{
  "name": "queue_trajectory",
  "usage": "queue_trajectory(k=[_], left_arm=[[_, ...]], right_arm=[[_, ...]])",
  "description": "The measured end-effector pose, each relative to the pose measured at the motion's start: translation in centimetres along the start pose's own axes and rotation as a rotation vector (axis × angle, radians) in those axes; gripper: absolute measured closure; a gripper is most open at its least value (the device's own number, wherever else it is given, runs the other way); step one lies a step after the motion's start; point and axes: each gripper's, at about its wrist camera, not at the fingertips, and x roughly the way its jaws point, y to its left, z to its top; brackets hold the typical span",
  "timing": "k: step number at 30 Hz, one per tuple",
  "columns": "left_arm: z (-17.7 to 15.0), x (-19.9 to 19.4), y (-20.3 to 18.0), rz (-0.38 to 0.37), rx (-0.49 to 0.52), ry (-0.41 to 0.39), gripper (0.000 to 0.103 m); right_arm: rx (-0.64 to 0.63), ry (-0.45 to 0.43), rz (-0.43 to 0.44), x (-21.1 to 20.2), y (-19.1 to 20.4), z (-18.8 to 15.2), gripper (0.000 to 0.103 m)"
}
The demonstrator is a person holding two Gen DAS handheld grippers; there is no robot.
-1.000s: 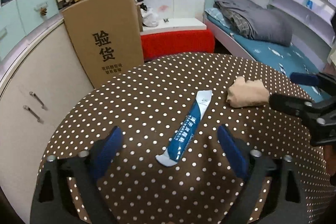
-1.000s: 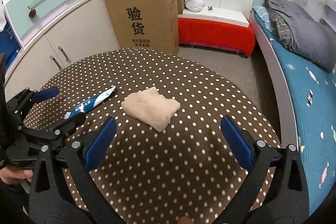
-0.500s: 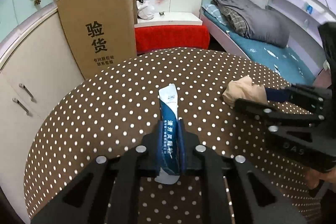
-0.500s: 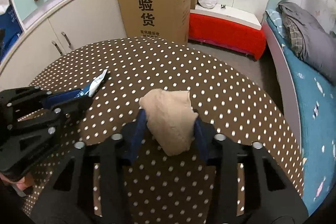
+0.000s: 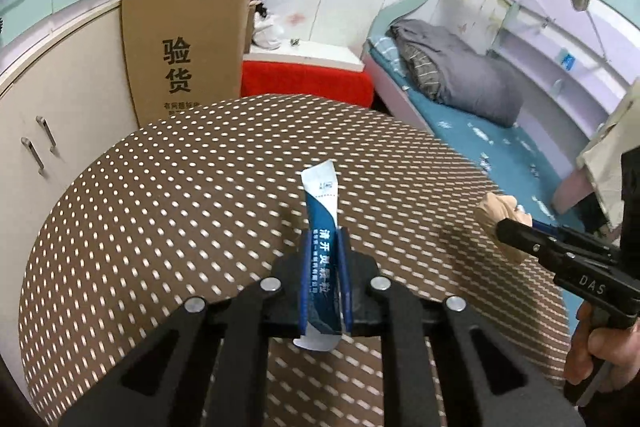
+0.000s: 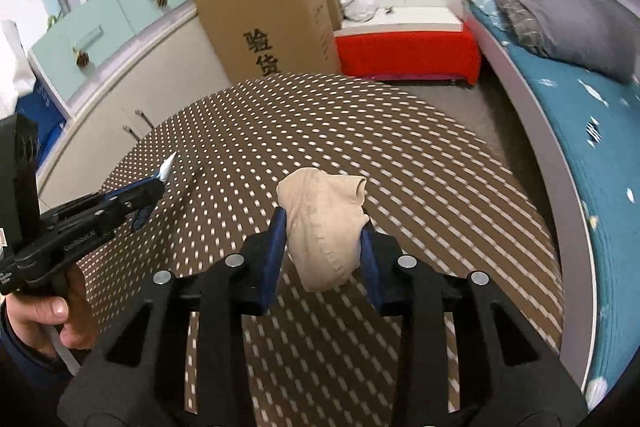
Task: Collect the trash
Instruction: 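Carry the tube and cloth over the bin and open both tools to drop them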
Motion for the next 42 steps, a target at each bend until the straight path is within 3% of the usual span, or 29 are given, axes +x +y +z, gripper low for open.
queue_trajectory(k=[14,25,30,36,42], left_arm=[[-1.4,-6.5,-13.1,-0.181,0.168,-0.095,0.091],[-1.5,-7.5,-21.6,-0.303,0.274,-0.111,0.091],[-2.6,-7.0,-26.1,-0.363,0.331,-0.088,0.091],[-4.8,-4.5,-31.0,-0.417,0.391,-0.019,0.091],[-7.0,-1.2,-35.3,-0.434,0.455,0.063,0.091]], right_arm=[[0.132,-0.231,-0.076,-13.1,-5.1,-1.8,0.068],[0.234,-0.351,-0.181,-20.2,-10.5,-3.9,0.068],[0.308,-0.358,-0.265,-22.2,-14.5,-6.1,0.068],[0.436,-0.304,-0.362,-22.4,-20.5,-9.9,0.068],[0.514,-0.241,-0.381,-20.9,-24.0,-13.4,0.068]])
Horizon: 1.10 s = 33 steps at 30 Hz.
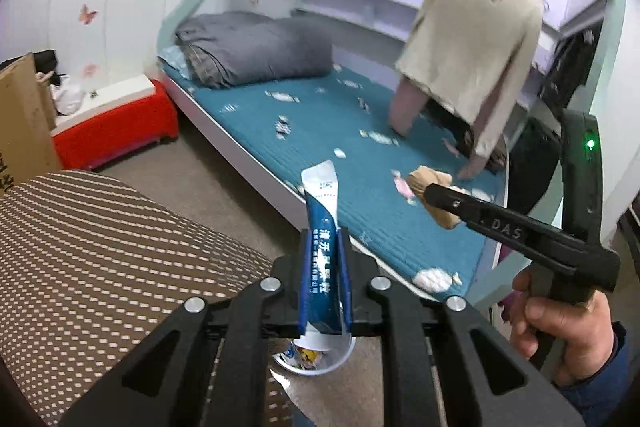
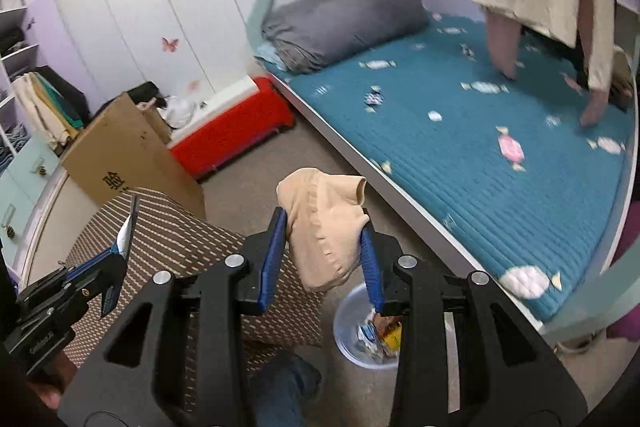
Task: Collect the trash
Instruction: 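Carry the tube and cloth over the bin and open both tools to drop them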
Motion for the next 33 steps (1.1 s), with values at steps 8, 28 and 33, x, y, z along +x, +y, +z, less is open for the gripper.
queue_trajectory(k=[8,28,33], left_arm=[[-1.4,7.1,-1.8,-0.005,0.032,0.161,0.091],[-3.3,14.2,-1.5,0.082,0.032,0.333,0.011],[-2.8,12.1,-1.1,0.109,0.041,0.288,0.011]], right_arm=[[0.086,0.123,-0.037,4.9,-3.6,-2.7,0.068],[0.28,0.29,-0.051,12.3,-8.3,-6.4,0.006],[0.281,0.283,-0.084,11.2,-8.0,-6.7,0.006]])
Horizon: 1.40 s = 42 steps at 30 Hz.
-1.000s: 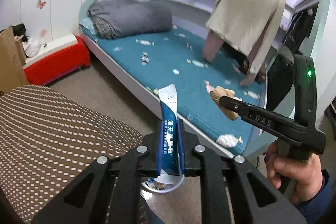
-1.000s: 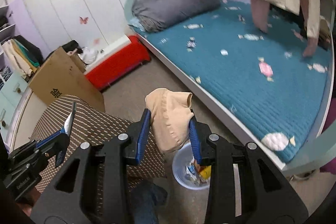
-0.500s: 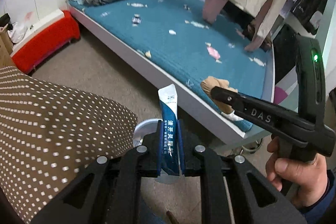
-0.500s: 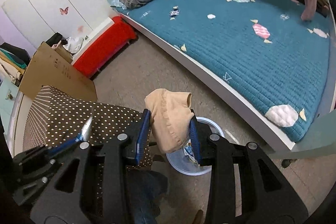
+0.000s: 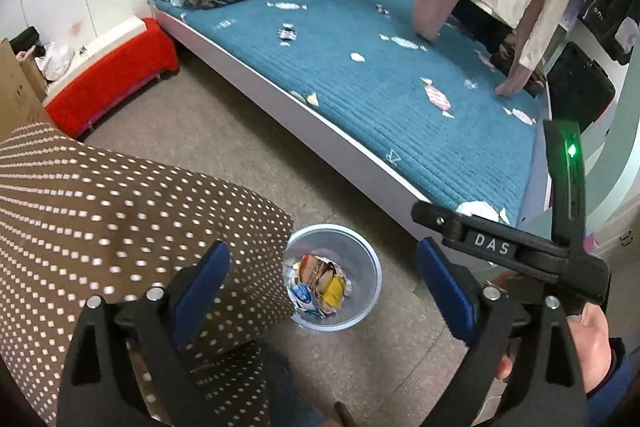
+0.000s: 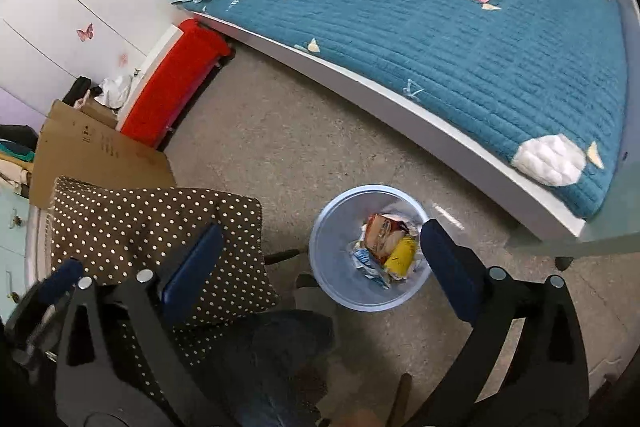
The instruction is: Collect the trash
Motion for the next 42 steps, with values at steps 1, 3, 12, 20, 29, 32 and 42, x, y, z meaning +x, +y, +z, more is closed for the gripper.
queue_trajectory(k=[1,3,12,20,29,32,42], left_arm=[[0.0,-0.7,0.1,0.006,0.003,-0.017,0.011],[0.0,-1.9,0.1,0.011,0.007,-0.042,0.01],[-0.6,-10.2,1.5,0.024,-0.008,-0.213,0.009],[-2.3,-19.2,3.8,0.158,-0.004,-0.39,0.009],[-4.4,-27.3,7.6,0.374,-0.132,-0.515,0.008],[-5.2,-29.7,8.9,0.423,-0.185,-0.553,0.006],[-7.7,-36.1,11.2,0.501,-0.3,-0.658,0.005]], right_arm=[[-0.003,-0.01,0.0,-0.6,0.3,-0.1,0.006],[-0.012,-0.024,-0.003,-1.5,0.8,0.0,0.006],[-0.103,-0.153,0.001,-8.5,5.9,0.6,0.006],[-0.266,-0.283,0.08,-16.3,14.5,-1.4,0.006],[-0.424,-0.42,0.113,-23.6,22.6,-4.6,0.006],[-0.469,-0.469,0.108,-25.8,24.7,-5.7,0.006],[-0.572,-0.602,0.115,-30.3,28.5,-8.6,0.006]])
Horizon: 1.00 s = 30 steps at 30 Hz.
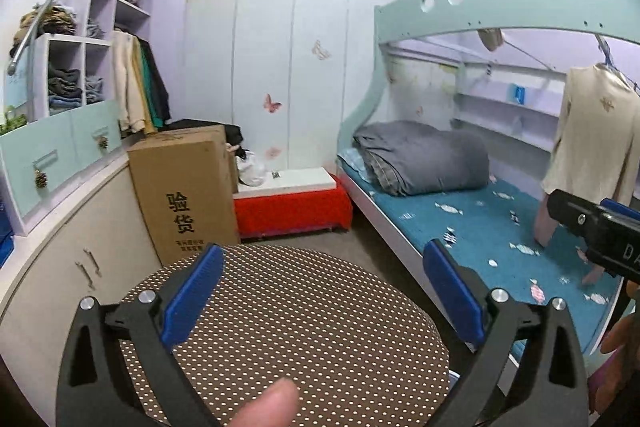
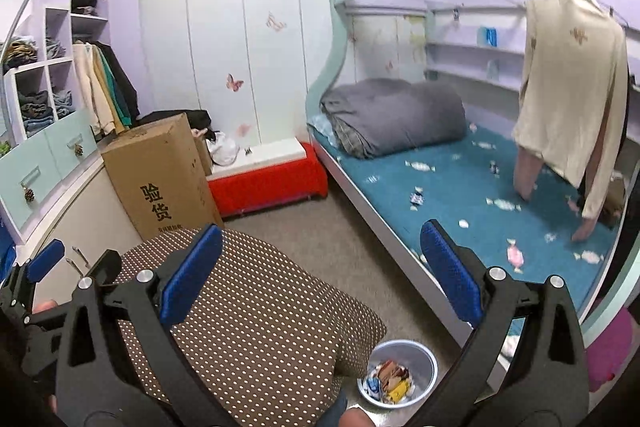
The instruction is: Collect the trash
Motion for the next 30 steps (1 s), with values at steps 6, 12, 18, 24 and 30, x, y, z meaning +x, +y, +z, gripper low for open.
queue_trajectory(k=[6,12,18,24,30], left_arm=[[0.4,-1.8,1.1,0.033,-0.012,-0.033,0.005],[0.7,-2.6,1.8,0.043,-0.03,-0.044,0.005],[0.9,-3.8,1.9,0.052,-0.031,-0.07,0.005],[1.1,-4.4,2.3,0.054,-0.044,-0.083,0.005],[1.1,-4.4,2.2,0.057,-0.045,-0.085,0.005]], right_arm=[[-0.028,-0.035,0.002,-1.1,1.6,0.6,0.006],[-0.044,-0.071,0.006,-2.3,2.2,0.8,0.006],[-0.049,-0.095,0.007,-2.9,2.5,1.1,0.006],[-0.055,-0.105,0.012,-3.1,2.8,1.2,0.006],[-0.051,-0.108,0.009,-3.3,2.9,1.2,0.006]])
